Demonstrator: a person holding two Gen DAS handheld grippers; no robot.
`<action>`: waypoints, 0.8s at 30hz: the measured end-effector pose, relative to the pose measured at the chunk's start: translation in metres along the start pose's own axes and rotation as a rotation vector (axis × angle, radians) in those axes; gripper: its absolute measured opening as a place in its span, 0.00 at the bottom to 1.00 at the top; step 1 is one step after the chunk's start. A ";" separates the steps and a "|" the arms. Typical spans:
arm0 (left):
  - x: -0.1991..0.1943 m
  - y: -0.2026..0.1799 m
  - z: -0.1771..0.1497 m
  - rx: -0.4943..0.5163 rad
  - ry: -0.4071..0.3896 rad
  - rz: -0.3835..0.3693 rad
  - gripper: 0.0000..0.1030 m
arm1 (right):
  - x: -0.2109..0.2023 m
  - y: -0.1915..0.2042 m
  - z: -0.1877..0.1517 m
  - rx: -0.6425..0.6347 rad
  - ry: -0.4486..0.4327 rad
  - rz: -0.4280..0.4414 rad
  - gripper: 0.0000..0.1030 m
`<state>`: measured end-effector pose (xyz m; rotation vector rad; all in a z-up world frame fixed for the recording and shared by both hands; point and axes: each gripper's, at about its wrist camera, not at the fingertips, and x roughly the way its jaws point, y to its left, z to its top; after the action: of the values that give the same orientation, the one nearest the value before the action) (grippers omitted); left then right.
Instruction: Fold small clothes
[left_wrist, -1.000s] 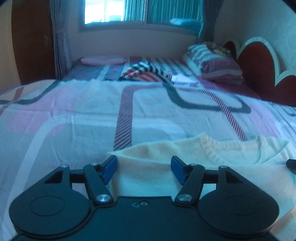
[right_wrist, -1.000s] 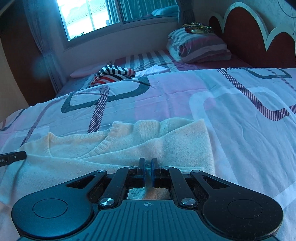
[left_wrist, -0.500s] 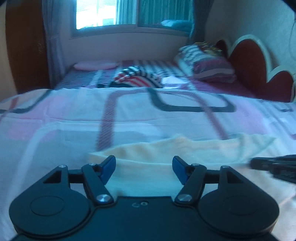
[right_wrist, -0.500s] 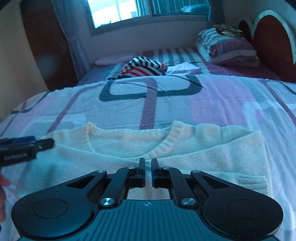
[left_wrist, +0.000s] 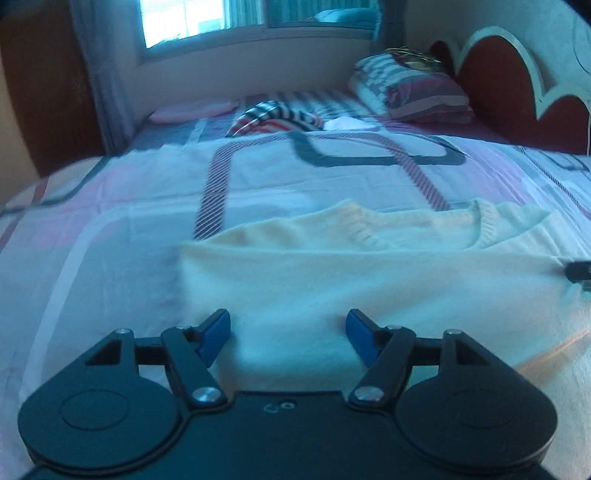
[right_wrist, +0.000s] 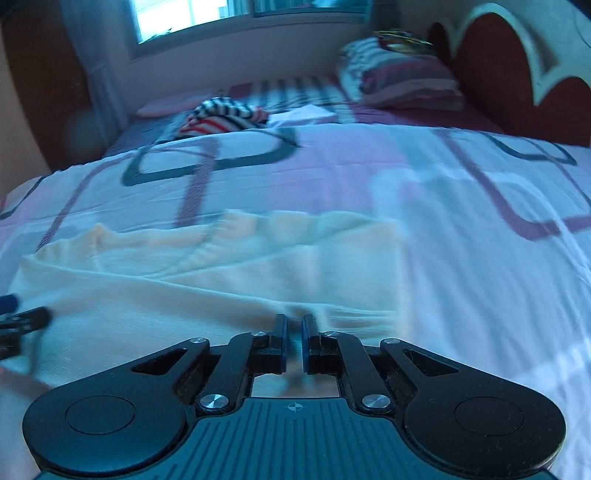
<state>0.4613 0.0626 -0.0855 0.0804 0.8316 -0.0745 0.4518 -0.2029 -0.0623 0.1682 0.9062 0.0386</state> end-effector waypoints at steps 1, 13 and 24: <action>-0.003 0.004 -0.001 -0.017 0.006 -0.006 0.65 | -0.004 -0.008 -0.001 0.024 0.002 0.015 0.05; -0.026 -0.009 -0.025 0.004 0.012 -0.015 0.67 | -0.031 -0.013 -0.033 -0.042 -0.001 0.039 0.05; -0.025 -0.018 -0.026 0.015 0.039 0.063 0.69 | -0.030 -0.026 -0.034 -0.047 -0.004 0.075 0.05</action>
<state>0.4237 0.0482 -0.0851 0.1226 0.8671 -0.0195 0.4054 -0.2270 -0.0640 0.1582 0.8943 0.1295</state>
